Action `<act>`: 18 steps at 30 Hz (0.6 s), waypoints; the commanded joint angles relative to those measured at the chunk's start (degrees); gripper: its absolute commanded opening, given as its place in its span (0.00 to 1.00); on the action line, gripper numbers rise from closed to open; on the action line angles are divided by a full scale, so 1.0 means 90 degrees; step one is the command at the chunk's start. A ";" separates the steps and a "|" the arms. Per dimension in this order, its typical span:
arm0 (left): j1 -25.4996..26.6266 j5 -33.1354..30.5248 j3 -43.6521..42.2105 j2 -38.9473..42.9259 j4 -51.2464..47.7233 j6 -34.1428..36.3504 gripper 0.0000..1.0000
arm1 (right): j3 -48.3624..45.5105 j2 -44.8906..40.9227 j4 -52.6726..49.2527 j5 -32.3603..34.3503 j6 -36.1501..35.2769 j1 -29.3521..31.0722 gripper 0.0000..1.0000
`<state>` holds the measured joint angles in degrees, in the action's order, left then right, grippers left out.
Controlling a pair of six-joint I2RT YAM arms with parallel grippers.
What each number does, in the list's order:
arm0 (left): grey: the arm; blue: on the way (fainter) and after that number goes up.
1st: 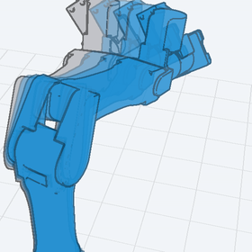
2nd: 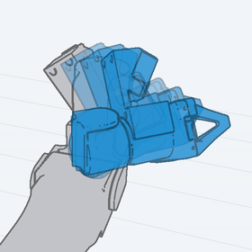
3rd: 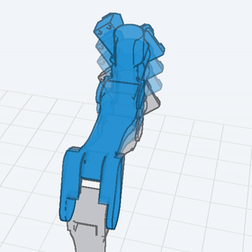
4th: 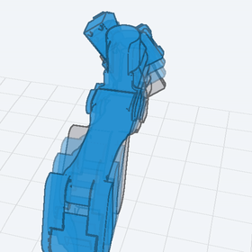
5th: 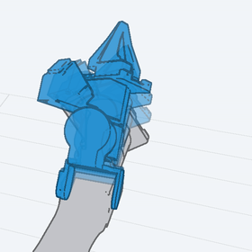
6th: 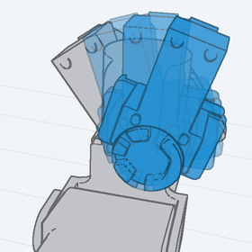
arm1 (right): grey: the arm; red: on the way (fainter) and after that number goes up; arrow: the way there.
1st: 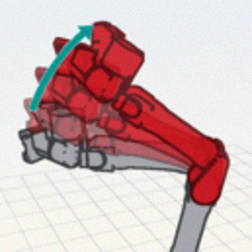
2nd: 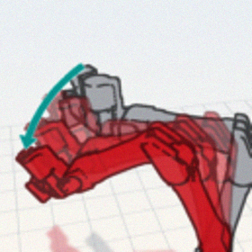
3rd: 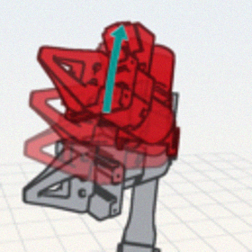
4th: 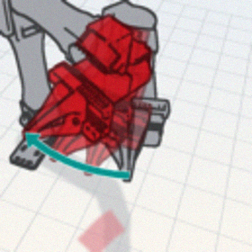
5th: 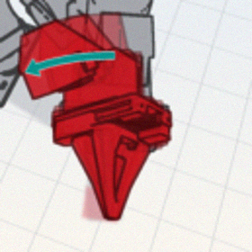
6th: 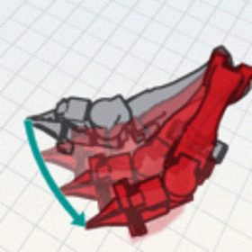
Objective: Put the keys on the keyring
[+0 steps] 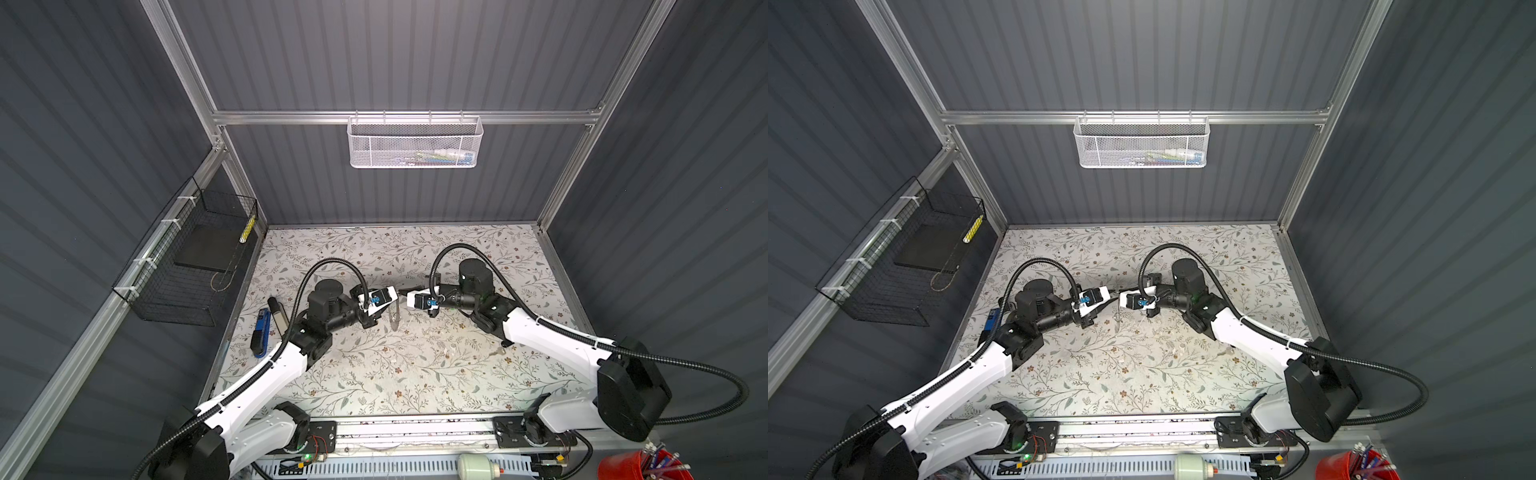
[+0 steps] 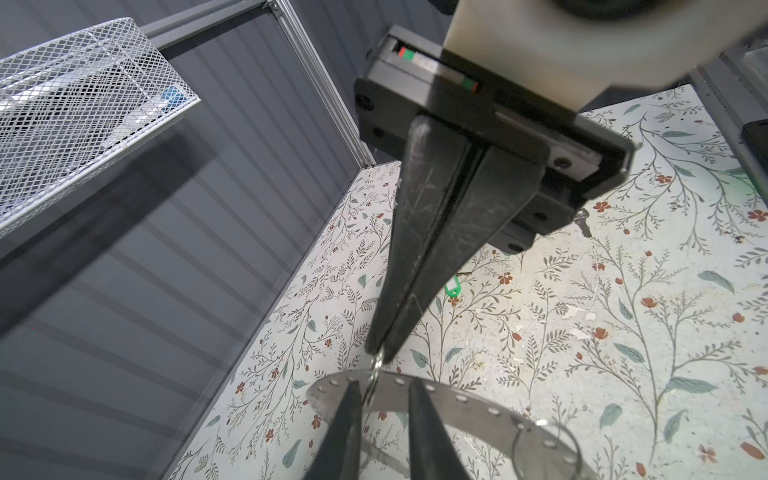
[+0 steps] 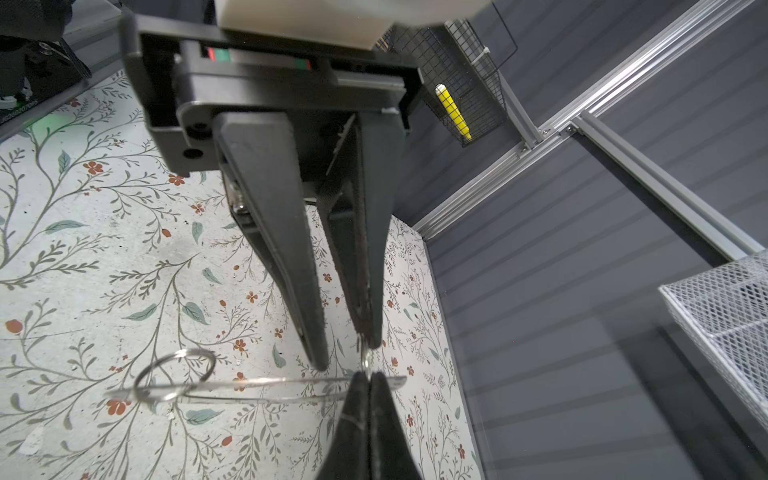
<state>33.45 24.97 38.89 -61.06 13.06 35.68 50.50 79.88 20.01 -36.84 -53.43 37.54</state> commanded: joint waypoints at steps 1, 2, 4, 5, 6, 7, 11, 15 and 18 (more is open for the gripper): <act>0.0100 -0.0005 0.0213 -0.0071 0.0179 0.0108 0.19 | -0.0025 -0.0153 0.0072 -0.0106 -0.0011 0.0032 0.00; 0.0110 -0.0021 0.0210 -0.0081 0.0189 0.0105 0.18 | -0.0034 -0.0157 0.0062 -0.0106 -0.0022 0.0033 0.00; 0.0130 -0.0032 0.0225 -0.0092 0.0209 0.0106 0.17 | -0.0044 -0.0182 0.0034 -0.0115 -0.0026 0.0035 0.00; 0.0131 -0.0030 0.0220 -0.0087 0.0197 0.0117 0.16 | -0.0045 -0.0189 0.0024 -0.0108 -0.0022 0.0028 0.00; 0.0136 -0.0035 0.0222 -0.0084 0.0199 0.0113 0.15 | -0.0052 -0.0193 0.0013 -0.0106 -0.0036 0.0028 0.00; 0.0140 -0.0045 0.0219 -0.0081 0.0199 0.0125 0.15 | -0.0055 -0.0193 0.0013 -0.0098 -0.0032 0.0036 0.00; 0.0150 -0.0048 0.0229 -0.0070 0.0180 0.0120 0.10 | -0.0063 -0.0199 0.0013 -0.0096 -0.0037 0.0028 0.00; 0.0150 -0.0038 0.0230 -0.0074 0.0171 0.0098 0.01 | -0.0064 -0.0203 0.0032 -0.0102 -0.0034 0.0028 0.00; 0.0148 0.0006 0.0247 -0.0099 0.0189 -0.0015 0.00 | -0.0014 -0.0249 -0.0026 -0.0130 0.0187 0.0021 0.00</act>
<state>34.46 24.16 39.24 -61.54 13.39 36.69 50.13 79.22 18.92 -36.84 -53.01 37.50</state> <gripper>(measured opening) 0.051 0.042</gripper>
